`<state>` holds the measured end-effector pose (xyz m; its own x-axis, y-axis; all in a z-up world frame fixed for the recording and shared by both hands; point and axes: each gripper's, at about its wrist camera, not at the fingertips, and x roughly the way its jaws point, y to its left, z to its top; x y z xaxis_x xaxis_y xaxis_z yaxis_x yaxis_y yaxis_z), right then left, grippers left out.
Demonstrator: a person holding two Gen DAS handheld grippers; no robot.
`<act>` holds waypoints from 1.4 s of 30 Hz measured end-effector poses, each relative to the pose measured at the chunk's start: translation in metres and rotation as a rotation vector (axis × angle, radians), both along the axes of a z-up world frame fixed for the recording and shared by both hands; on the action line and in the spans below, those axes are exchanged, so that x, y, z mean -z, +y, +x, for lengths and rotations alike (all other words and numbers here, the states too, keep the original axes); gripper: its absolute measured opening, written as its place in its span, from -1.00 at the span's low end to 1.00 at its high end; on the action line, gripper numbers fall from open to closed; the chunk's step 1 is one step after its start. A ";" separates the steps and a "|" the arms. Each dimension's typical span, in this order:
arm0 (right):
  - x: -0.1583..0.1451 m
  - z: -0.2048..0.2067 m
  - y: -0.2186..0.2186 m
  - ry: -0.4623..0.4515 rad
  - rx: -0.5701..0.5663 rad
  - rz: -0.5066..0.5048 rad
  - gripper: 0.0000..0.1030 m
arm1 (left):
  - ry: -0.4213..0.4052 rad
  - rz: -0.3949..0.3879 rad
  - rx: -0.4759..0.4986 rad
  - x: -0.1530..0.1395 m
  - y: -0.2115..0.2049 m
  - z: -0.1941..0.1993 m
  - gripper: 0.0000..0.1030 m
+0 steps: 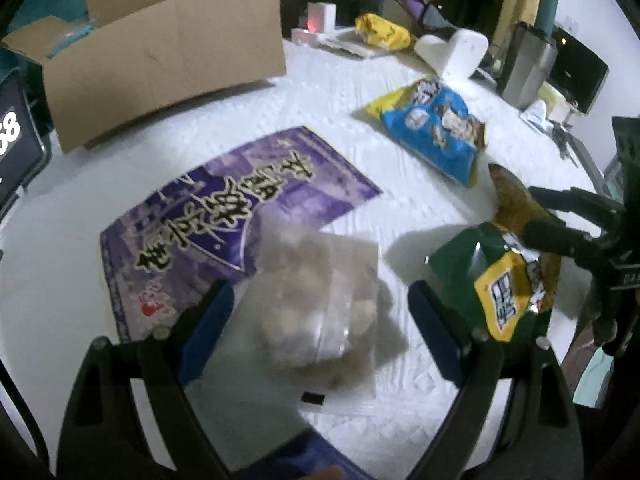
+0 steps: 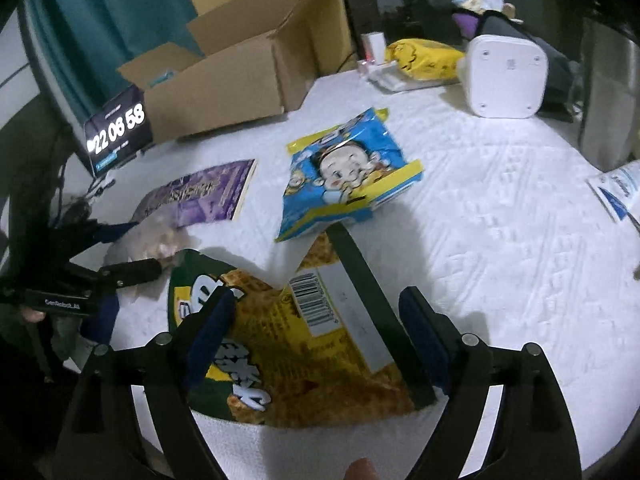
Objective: Organize snacks
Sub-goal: 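Grasp the clear pack of white snacks with the left tool while the right tool grasps the green-and-yellow chip bag, then carry the clear pack to the box while the right tool carries the green-and-yellow bag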
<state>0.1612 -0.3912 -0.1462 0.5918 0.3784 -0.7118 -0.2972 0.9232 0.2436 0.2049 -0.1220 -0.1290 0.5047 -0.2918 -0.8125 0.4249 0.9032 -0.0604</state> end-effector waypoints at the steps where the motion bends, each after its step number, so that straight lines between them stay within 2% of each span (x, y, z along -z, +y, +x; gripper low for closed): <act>1: 0.001 0.000 0.000 -0.005 -0.001 0.012 0.74 | 0.005 0.003 0.004 0.002 0.000 0.000 0.73; 3: 0.004 -0.004 0.002 -0.042 0.012 0.013 0.77 | 0.000 0.010 0.005 0.003 0.000 0.000 0.50; 4: 0.005 -0.006 0.001 -0.058 0.024 0.021 0.77 | -0.011 0.026 0.007 0.003 -0.001 0.000 0.30; 7: 0.006 -0.011 0.004 -0.080 0.041 0.013 0.71 | -0.022 0.038 0.024 0.002 -0.002 0.000 0.07; 8: 0.005 -0.011 0.004 -0.075 0.035 0.025 0.46 | -0.027 0.037 0.026 0.001 -0.001 0.000 0.00; 9: 0.004 -0.011 0.005 -0.063 0.012 0.053 0.02 | -0.030 0.035 0.027 0.001 -0.001 0.000 -0.02; 10: 0.003 -0.013 0.010 -0.074 0.015 0.034 0.00 | -0.033 0.032 0.030 0.000 -0.001 0.000 -0.04; 12: 0.002 -0.016 0.019 -0.101 -0.001 -0.017 -0.18 | -0.040 0.021 0.033 -0.002 0.000 0.000 -0.08; 15: -0.004 -0.015 0.027 -0.111 -0.016 -0.046 -0.29 | -0.056 0.003 0.036 -0.009 0.002 -0.002 -0.09; 25: -0.056 0.009 0.034 -0.218 -0.024 -0.042 -0.33 | -0.137 -0.062 -0.005 -0.048 0.028 0.009 -0.09; 34: -0.102 0.054 0.058 -0.314 -0.047 -0.048 -0.33 | -0.217 -0.099 -0.077 -0.083 0.062 0.041 -0.09; 42: -0.140 0.115 0.085 -0.389 -0.041 -0.034 -0.33 | -0.322 -0.126 -0.146 -0.122 0.093 0.086 -0.09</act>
